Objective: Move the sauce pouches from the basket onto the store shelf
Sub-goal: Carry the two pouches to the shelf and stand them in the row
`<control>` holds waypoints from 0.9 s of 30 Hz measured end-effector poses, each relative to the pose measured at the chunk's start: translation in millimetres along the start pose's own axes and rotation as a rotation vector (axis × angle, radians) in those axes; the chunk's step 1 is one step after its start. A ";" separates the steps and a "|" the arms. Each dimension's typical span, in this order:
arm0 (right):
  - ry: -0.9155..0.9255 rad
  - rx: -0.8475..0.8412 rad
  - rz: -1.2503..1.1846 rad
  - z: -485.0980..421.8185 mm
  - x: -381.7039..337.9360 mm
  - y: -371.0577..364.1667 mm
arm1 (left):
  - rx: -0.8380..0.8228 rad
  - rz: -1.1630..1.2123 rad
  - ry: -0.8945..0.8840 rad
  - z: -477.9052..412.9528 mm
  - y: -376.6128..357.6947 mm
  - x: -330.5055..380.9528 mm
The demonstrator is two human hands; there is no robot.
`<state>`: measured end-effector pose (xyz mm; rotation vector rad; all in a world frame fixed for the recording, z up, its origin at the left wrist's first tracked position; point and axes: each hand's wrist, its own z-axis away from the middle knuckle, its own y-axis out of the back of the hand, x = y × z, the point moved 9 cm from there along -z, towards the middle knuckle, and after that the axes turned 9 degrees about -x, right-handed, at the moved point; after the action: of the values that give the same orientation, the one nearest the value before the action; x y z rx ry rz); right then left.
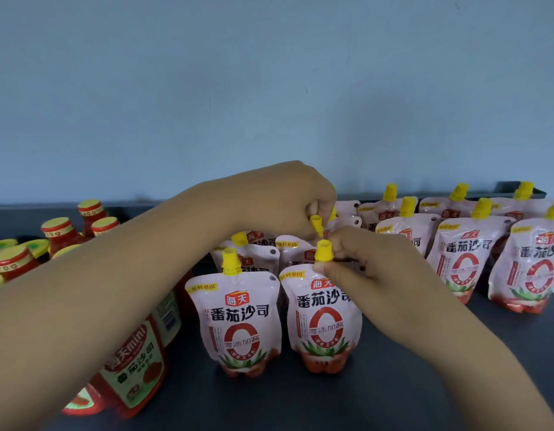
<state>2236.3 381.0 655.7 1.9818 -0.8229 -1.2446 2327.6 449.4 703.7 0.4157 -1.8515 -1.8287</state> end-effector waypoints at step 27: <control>-0.165 0.442 0.056 45.9 -17.2 43.8 | 0.407 -0.314 0.295 81.1 28.3 13.0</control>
<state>2180.7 359.6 683.5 2.1932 -1.3206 -1.2891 2276.3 511.6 735.8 1.1145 -2.0231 -1.4576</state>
